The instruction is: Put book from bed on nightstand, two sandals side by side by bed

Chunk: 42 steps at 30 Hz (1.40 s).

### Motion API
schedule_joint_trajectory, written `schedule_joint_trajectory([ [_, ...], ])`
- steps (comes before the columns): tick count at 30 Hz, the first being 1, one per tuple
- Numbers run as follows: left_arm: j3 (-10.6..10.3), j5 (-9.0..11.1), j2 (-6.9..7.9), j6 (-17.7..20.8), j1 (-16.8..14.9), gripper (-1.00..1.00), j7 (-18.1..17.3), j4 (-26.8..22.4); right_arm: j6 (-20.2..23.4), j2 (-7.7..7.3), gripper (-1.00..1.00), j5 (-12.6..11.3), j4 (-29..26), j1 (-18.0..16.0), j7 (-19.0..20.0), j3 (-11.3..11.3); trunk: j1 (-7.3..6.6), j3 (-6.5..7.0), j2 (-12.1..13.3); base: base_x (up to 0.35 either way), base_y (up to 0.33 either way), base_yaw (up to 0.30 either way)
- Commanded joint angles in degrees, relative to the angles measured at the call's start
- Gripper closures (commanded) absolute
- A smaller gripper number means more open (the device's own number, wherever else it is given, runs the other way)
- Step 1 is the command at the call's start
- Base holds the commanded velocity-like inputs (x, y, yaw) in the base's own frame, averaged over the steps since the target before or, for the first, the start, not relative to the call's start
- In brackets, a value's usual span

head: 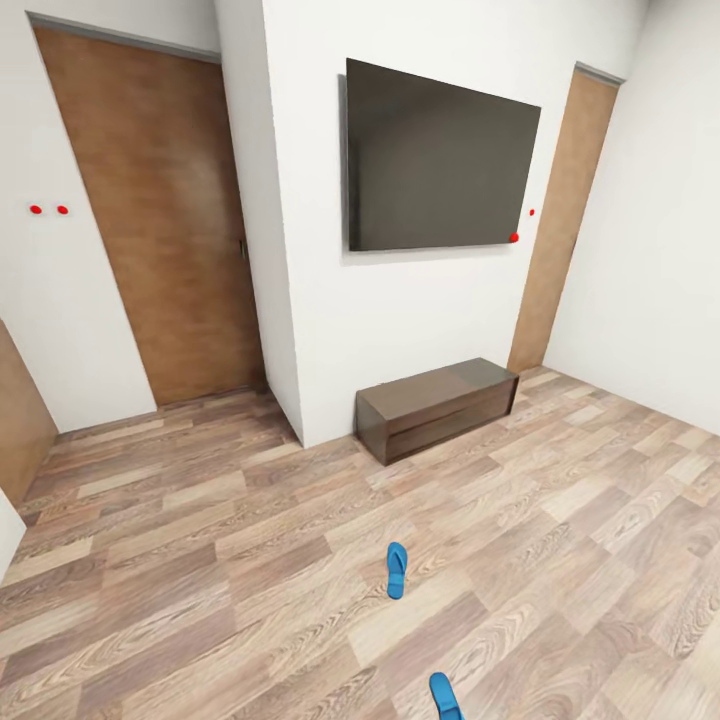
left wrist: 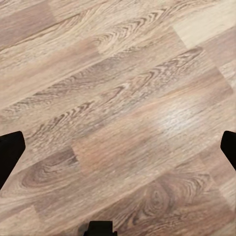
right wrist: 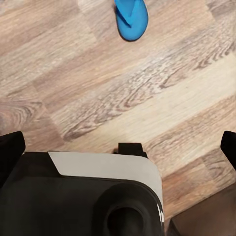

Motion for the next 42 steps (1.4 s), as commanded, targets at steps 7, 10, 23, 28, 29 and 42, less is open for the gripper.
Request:
schedule_joint_trajectory([
  [7, 0.0, 0.0, -0.01, -0.2, 0.0, -1.0, 0.0, 0.0, -0.1, 0.0, -1.0, 0.0, 0.0, 0.0, 0.0, 0.0, 0.01, -0.05, 0.0, 0.021, -0.003, 0.001],
  [10, 0.0, 0.0, -0.01, -0.2, 0.0, -1.0, 0.0, 0.0, -0.1, 0.0, -1.0, 0.0, 0.0, 0.0, 0.0, 0.0, 0.01, -0.05, 0.0, 0.058, 0.074, 0.0],
  [23, 0.0, 0.0, -0.01, -0.2, 0.0, -1.0, 0.0, 0.0, -0.1, 0.0, -1.0, 0.0, 0.0, 0.0, 0.1, 0.0, 0.01, -0.05, 0.0, 0.172, 0.154, 0.0],
  [28, 0.0, 0.0, -0.01, -0.2, 0.0, -1.0, 0.0, 0.0, -0.1, -0.05, -1.0, 0.0, 0.0, 0.0, 0.2, 0.0, 0.01, -0.05, 0.0, 0.024, 0.015, -0.105],
  [29, 0.0, 0.0, -0.01, -0.2, 0.0, -1.0, 0.0, 0.0, -0.1, -0.05, -1.0, 0.0, 0.0, 0.0, 0.3, 0.0, 0.01, -0.05, 0.0, 0.007, 0.005, -0.222],
  [42, 0.0, 0.0, -0.01, -0.2, 0.0, -1.0, 0.0, 0.0, -0.1, 0.0, -1.0, 0.0, 0.0, 0.0, 0.3, 0.0, 0.01, -0.05, 0.0, 0.006, 0.001, -0.271],
])
